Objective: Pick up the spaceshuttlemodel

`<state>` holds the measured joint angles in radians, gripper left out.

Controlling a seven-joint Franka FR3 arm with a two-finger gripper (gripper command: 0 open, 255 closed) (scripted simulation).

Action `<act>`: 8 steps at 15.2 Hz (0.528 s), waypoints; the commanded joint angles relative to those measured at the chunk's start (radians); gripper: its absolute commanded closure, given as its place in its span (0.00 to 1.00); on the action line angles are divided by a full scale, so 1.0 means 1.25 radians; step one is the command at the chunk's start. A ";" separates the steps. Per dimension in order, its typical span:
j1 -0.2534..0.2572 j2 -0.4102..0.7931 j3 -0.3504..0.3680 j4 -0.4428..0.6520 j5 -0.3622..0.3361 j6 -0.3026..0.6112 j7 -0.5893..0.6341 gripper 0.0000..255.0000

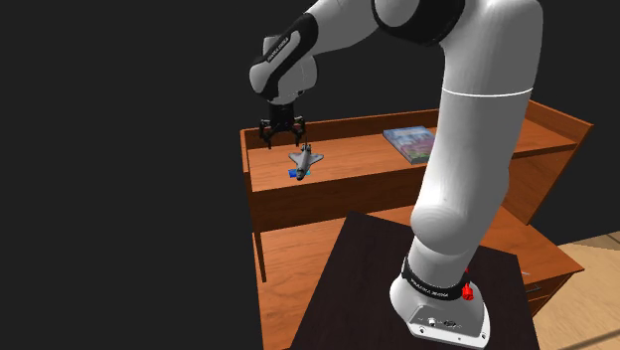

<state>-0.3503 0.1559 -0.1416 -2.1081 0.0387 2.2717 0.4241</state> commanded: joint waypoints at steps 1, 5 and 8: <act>-0.014 0.042 -0.013 0.027 0.008 0.018 0.011 0.00; -0.044 0.128 -0.035 0.088 0.031 0.046 0.031 0.00; -0.069 0.191 -0.050 0.136 0.051 0.063 0.046 0.00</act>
<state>-0.4285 0.3650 -0.1990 -1.9595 0.0933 2.3422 0.4707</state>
